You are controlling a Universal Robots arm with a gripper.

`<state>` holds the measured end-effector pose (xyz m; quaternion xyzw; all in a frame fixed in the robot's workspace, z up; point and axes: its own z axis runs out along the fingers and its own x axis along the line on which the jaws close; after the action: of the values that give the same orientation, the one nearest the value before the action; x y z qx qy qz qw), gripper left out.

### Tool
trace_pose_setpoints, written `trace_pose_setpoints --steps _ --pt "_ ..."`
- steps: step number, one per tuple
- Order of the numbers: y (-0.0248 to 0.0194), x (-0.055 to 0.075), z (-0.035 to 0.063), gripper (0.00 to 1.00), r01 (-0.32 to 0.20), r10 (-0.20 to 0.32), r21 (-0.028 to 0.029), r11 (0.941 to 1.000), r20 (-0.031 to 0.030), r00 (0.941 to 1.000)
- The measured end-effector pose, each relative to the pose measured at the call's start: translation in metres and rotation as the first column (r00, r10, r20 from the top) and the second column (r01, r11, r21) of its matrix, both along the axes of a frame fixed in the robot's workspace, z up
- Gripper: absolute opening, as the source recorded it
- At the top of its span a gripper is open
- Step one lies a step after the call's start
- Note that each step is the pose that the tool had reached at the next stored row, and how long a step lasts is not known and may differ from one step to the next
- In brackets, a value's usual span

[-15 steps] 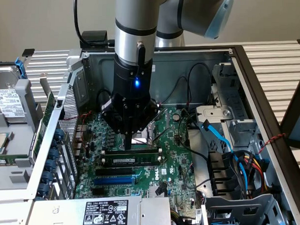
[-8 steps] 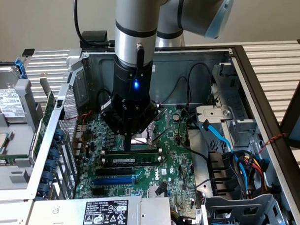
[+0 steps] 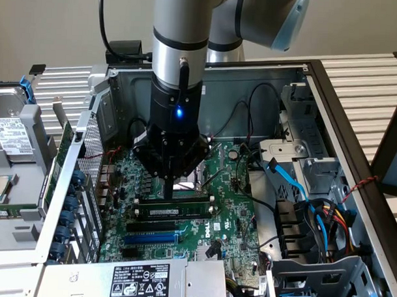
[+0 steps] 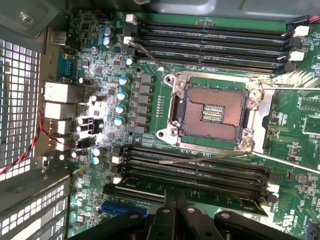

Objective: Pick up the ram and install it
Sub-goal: 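Press down the ram until it locks into place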

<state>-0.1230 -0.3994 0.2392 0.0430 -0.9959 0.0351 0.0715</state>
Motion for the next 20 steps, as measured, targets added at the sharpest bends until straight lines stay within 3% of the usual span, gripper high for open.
trace_pose_setpoints --steps 3,8,14,20 --pt "-0.0013 0.001 0.0006 0.10 0.006 -0.006 0.0002 1.0000 -0.0012 1.0000" --pt "-0.0076 0.001 0.0020 0.10 0.016 -0.016 0.0000 0.9999 -0.0046 0.9999" --pt "-0.0128 0.001 0.0024 0.10 0.029 -0.029 -0.0001 0.9996 -0.0128 0.9995" --pt "-0.0144 0.002 0.0024 0.10 0.042 -0.042 -0.0003 0.9991 -0.0173 0.9990"
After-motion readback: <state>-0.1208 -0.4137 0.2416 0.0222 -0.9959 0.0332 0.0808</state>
